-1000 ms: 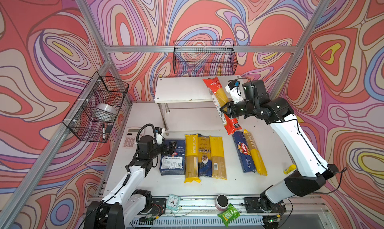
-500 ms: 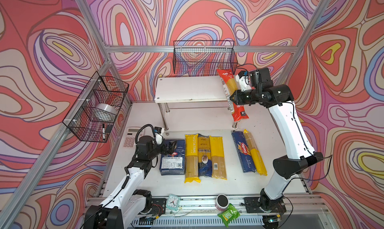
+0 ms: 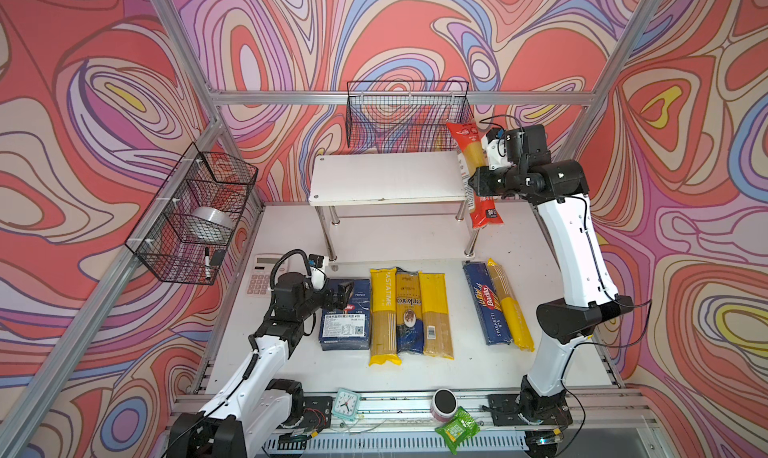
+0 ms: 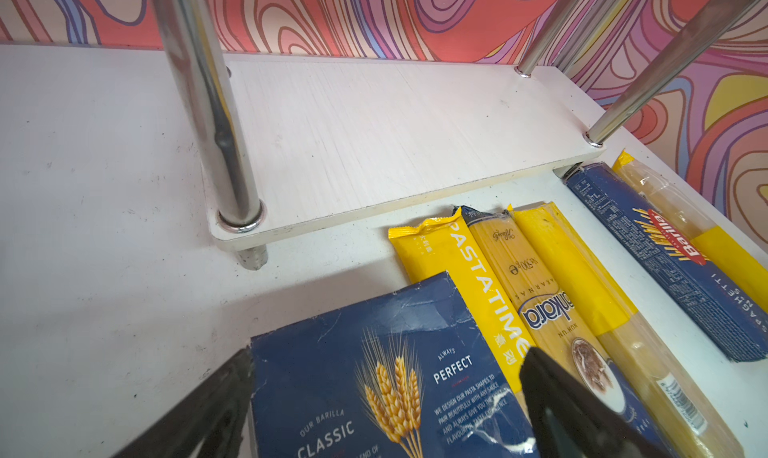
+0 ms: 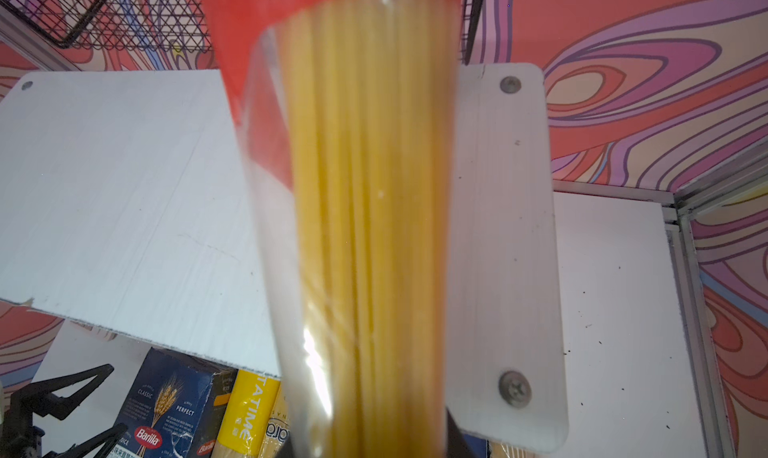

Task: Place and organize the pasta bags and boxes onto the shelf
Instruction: 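Lower the bag onto the shelf top and open the right gripper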

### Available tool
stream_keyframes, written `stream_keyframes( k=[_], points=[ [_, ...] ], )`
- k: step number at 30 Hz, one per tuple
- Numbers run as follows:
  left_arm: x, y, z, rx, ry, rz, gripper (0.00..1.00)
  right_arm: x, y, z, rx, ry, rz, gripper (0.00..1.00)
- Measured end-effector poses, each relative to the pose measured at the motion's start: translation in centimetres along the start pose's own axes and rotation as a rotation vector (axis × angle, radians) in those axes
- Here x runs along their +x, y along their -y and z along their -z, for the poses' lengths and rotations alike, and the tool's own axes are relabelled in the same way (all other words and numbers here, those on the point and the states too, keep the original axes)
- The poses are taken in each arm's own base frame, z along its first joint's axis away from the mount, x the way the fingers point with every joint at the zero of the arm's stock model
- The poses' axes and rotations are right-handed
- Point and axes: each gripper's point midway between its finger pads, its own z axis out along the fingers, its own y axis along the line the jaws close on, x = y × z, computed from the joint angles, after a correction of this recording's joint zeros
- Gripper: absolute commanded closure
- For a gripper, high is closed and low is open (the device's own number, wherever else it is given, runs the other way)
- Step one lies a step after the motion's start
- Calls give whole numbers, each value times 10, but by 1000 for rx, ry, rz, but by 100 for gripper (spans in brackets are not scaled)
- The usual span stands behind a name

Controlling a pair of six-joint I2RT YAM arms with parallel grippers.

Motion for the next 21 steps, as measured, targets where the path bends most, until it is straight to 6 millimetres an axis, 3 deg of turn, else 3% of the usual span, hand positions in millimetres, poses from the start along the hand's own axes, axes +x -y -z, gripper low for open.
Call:
stream_keyframes(
  k=[10, 21],
  points=[
    [1, -1, 0, -4, -1, 1, 0, -11, 8, -3, 46, 49, 3, 90],
    [5, -2, -2, -5, -17, 7, 0, -16, 10, -7, 61, 69, 2, 68]
  ],
)
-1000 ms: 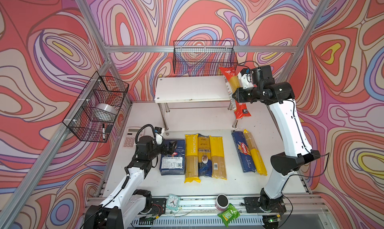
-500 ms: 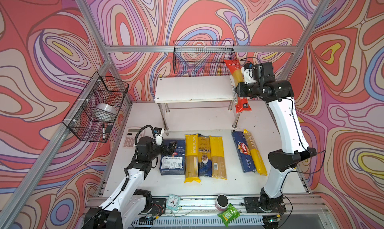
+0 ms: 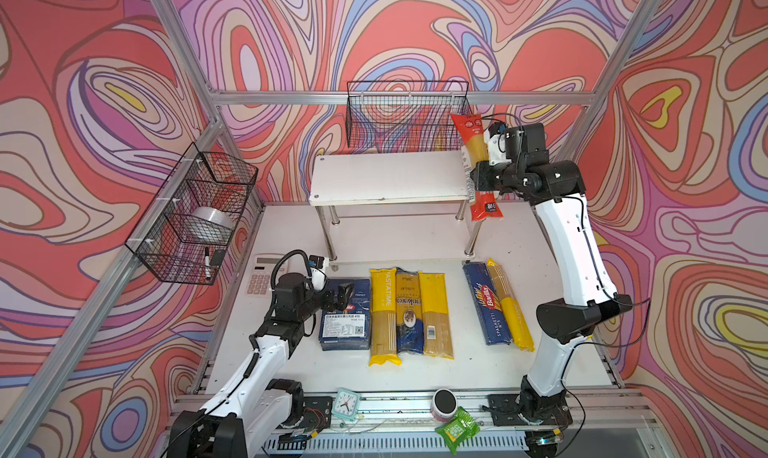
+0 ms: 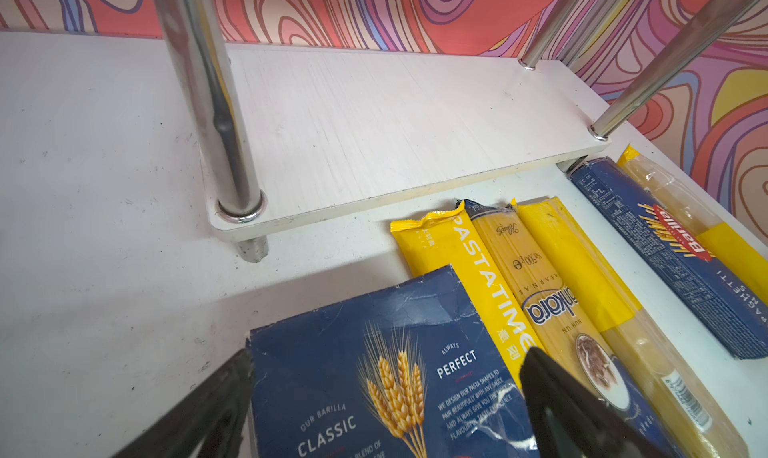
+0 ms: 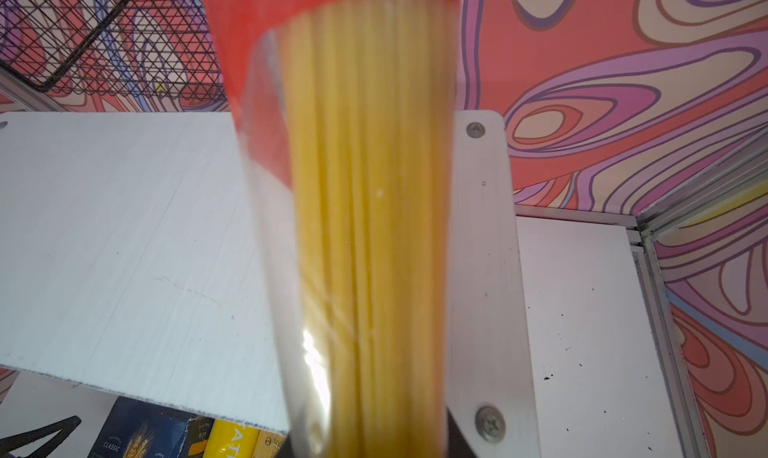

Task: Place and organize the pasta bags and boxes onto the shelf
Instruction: 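Lower the bag onto the shelf top and open the right gripper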

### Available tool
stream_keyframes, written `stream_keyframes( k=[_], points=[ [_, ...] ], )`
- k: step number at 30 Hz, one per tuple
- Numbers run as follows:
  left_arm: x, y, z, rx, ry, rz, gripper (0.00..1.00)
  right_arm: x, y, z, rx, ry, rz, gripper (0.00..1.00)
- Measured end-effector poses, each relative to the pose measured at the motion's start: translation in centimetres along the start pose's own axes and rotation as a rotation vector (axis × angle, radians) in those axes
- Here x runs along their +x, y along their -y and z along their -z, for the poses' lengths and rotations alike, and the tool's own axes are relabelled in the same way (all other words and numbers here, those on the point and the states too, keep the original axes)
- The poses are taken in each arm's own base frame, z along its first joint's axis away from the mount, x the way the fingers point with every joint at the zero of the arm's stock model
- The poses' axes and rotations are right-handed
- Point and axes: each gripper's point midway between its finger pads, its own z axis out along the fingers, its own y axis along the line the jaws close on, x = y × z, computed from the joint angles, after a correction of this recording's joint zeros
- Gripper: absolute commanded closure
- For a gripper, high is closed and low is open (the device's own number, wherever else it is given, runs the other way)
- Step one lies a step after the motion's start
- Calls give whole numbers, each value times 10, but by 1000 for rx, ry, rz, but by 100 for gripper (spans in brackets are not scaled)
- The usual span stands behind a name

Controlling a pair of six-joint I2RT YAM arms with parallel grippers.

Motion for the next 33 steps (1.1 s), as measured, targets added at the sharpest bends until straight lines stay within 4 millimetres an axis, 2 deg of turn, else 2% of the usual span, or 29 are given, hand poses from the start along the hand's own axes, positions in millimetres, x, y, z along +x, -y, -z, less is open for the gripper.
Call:
stream_keyframes(
  k=[4, 10, 13, 22, 33],
  points=[
    [0, 0, 0, 0, 0, -1, 0, 1, 2, -11, 11, 6, -4, 64],
    [0, 0, 0, 0, 0, 0, 0, -2, 3, -12, 16, 23, -13, 61],
    [0, 0, 0, 0, 0, 0, 0, -5, 4, -14, 19, 37, -21, 52],
    [0, 0, 0, 0, 0, 0, 0, -13, 9, -18, 35, 77, -37, 47],
    [0, 0, 0, 1, 2, -1, 0, -14, 12, -18, 41, 78, -45, 44]
  ],
)
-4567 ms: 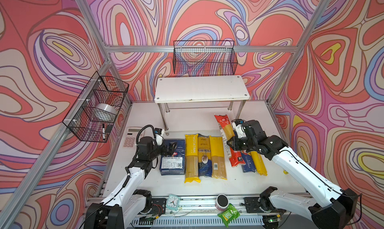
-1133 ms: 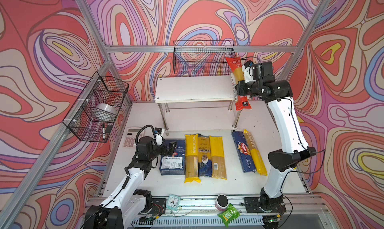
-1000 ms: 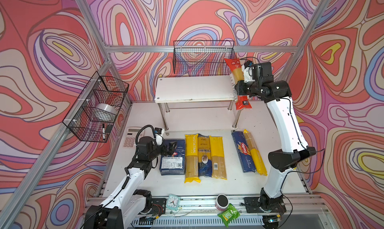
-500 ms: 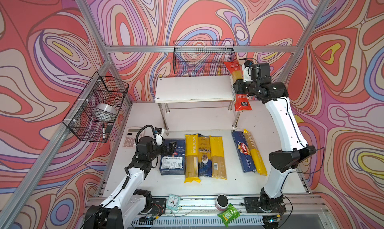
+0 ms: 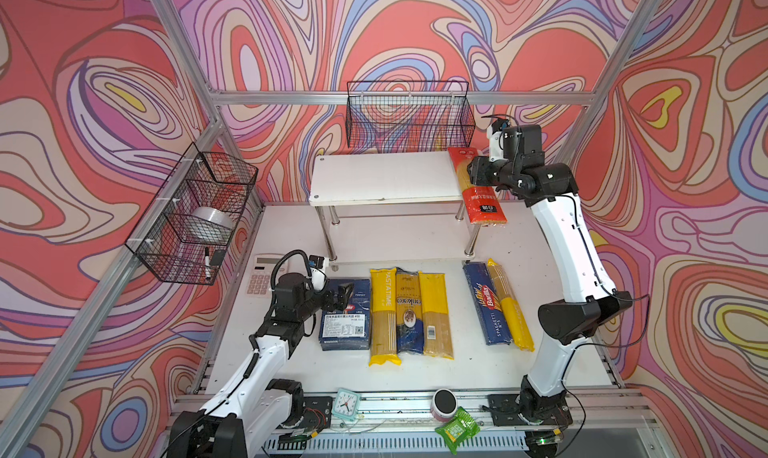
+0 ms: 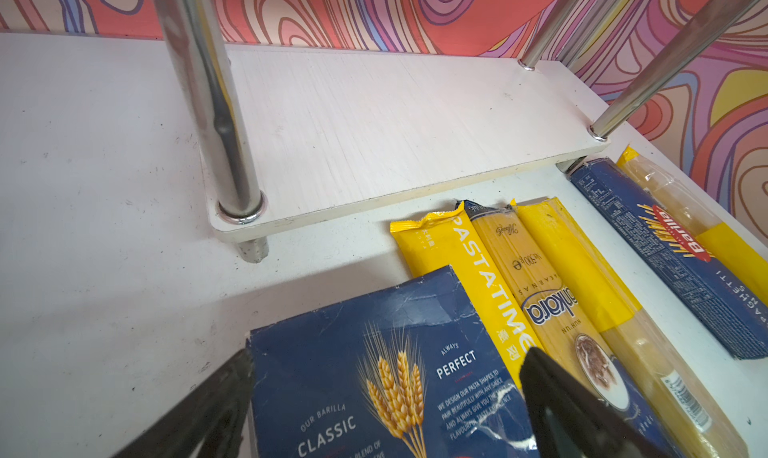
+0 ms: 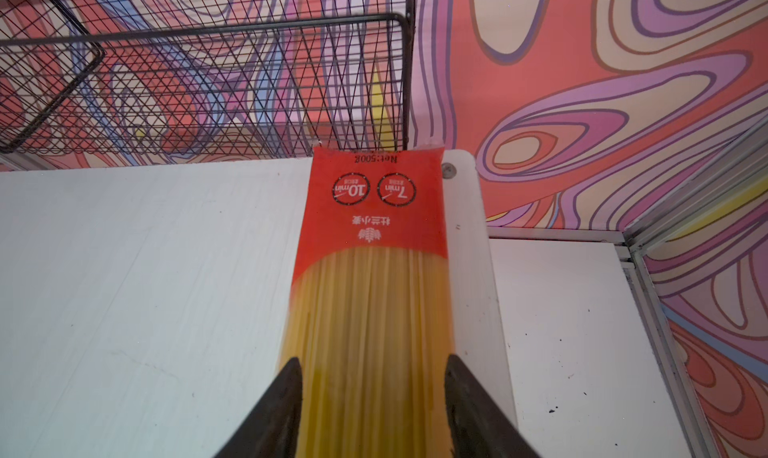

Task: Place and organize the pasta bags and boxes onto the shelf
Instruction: 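Lower the bag onto the shelf top and open the right gripper, then withdraw the right gripper from the shelf back toward the table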

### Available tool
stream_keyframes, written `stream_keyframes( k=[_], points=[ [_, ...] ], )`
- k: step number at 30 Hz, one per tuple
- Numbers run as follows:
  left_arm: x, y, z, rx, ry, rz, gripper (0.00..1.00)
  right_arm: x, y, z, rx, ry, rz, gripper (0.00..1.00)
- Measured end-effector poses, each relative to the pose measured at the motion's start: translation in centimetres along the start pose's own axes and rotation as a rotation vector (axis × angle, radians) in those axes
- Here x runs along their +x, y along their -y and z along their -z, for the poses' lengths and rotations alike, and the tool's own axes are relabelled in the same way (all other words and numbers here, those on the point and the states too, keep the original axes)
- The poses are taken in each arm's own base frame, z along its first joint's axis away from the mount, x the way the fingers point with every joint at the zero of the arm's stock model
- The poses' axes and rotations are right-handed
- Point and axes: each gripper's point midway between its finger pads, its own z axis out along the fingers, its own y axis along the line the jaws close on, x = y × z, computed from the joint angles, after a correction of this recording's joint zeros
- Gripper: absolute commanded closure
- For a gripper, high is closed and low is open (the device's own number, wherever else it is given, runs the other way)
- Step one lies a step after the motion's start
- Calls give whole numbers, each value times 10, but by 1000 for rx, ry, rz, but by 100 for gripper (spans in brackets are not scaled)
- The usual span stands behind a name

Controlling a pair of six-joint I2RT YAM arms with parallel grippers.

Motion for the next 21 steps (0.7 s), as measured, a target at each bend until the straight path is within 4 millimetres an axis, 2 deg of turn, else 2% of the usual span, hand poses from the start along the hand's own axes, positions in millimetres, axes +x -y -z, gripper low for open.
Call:
stream_keyframes(
  k=[6, 10, 13, 17, 20, 21],
  points=[
    [0, 0, 0, 0, 0, 0, 0, -11, -1, 5, 2, 25, 4, 43],
    [0, 0, 0, 0, 0, 0, 0, -25, -1, 23, 5, 68, 10, 41],
    [0, 0, 0, 0, 0, 0, 0, -25, -3, 40, -14, 69, 11, 41],
    [0, 0, 0, 0, 0, 0, 0, -8, -10, 78, -76, 37, 12, 40],
    [0, 0, 0, 0, 0, 1, 0, 7, -18, 118, -149, 33, 10, 41],
    [0, 0, 0, 0, 0, 0, 0, 13, -21, 136, -184, 38, 9, 41]
  ],
)
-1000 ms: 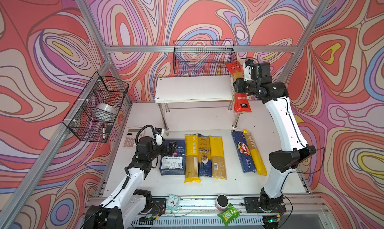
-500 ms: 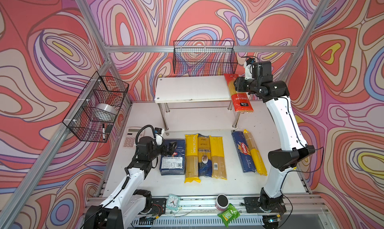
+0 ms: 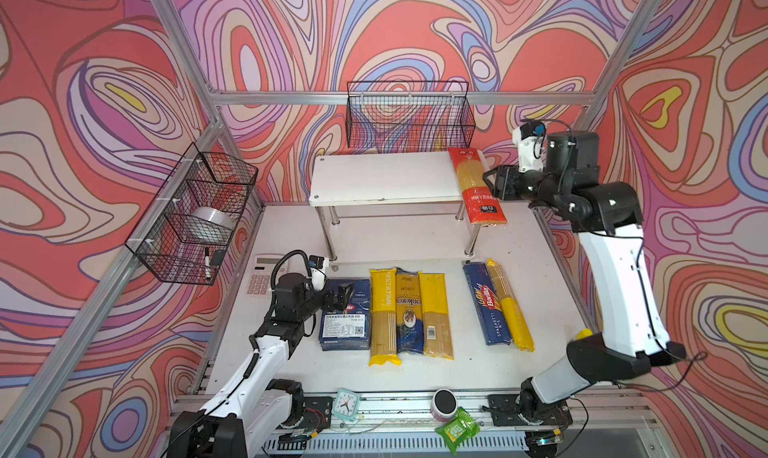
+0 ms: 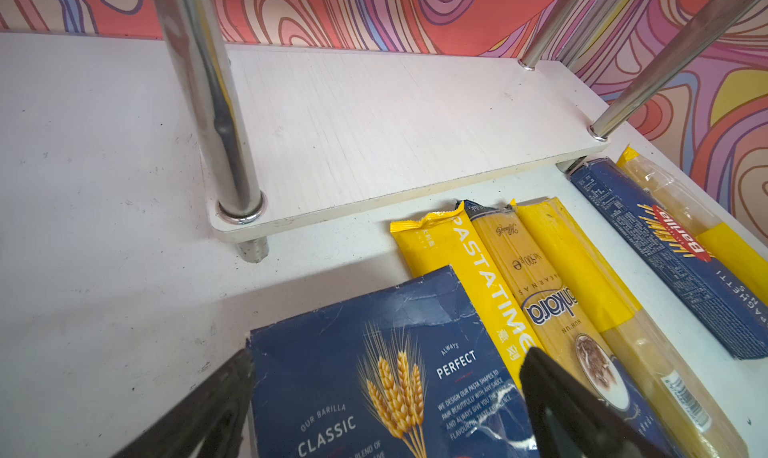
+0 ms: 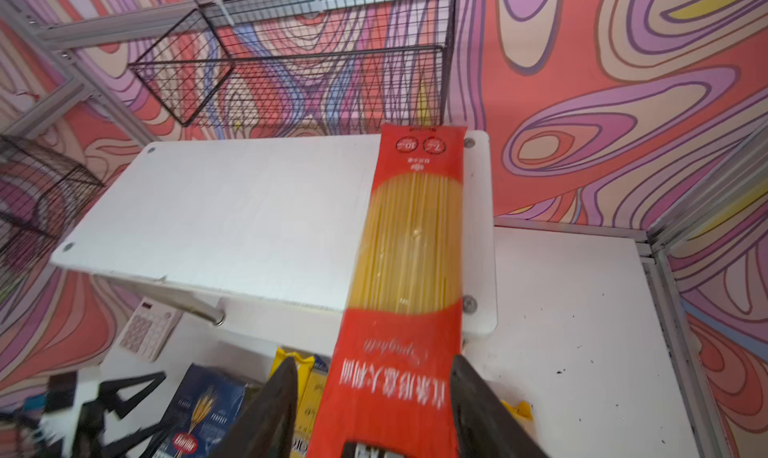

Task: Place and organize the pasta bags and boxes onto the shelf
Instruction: 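Withdraw the right gripper from the shelf back toward the table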

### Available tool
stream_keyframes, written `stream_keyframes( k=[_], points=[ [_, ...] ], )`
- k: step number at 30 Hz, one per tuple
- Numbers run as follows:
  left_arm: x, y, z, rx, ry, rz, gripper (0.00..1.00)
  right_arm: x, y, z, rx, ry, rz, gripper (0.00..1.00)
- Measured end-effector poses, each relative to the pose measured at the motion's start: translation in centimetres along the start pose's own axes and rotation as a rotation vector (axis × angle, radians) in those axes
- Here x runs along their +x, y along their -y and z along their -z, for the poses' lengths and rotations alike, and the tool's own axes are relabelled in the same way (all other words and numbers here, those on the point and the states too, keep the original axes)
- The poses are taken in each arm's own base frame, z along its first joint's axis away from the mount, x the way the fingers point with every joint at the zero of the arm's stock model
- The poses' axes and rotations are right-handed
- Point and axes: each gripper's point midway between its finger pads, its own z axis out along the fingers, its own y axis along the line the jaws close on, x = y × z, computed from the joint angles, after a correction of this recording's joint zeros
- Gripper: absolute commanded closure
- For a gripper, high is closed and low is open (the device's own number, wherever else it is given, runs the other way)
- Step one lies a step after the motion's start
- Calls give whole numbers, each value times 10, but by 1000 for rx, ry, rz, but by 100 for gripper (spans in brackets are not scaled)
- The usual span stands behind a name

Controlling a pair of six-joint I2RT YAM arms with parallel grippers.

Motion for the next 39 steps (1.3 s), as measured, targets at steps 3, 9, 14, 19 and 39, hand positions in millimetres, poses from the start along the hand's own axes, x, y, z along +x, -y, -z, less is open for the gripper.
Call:
stream_keyframes(
  k=[3, 9, 14, 19, 39],
  points=[
    [0, 0, 0, 0, 0, 0, 0, 15, -16, 37, -80, 6, -4, 41],
    [0, 0, 0, 0, 0, 0, 0, 58, -36, 72, -208, -78, -30, 41],
    [0, 0, 0, 0, 0, 0, 0, 92, -46, 62, -295, -178, -65, 41],
    [1, 0, -1, 0, -6, 2, 0, 125, -59, 43, -418, -264, -131, 41],
    [6, -3, -5, -3, -28, 11, 0, 118, -48, 14, -374, -205, -116, 41]
  ],
)
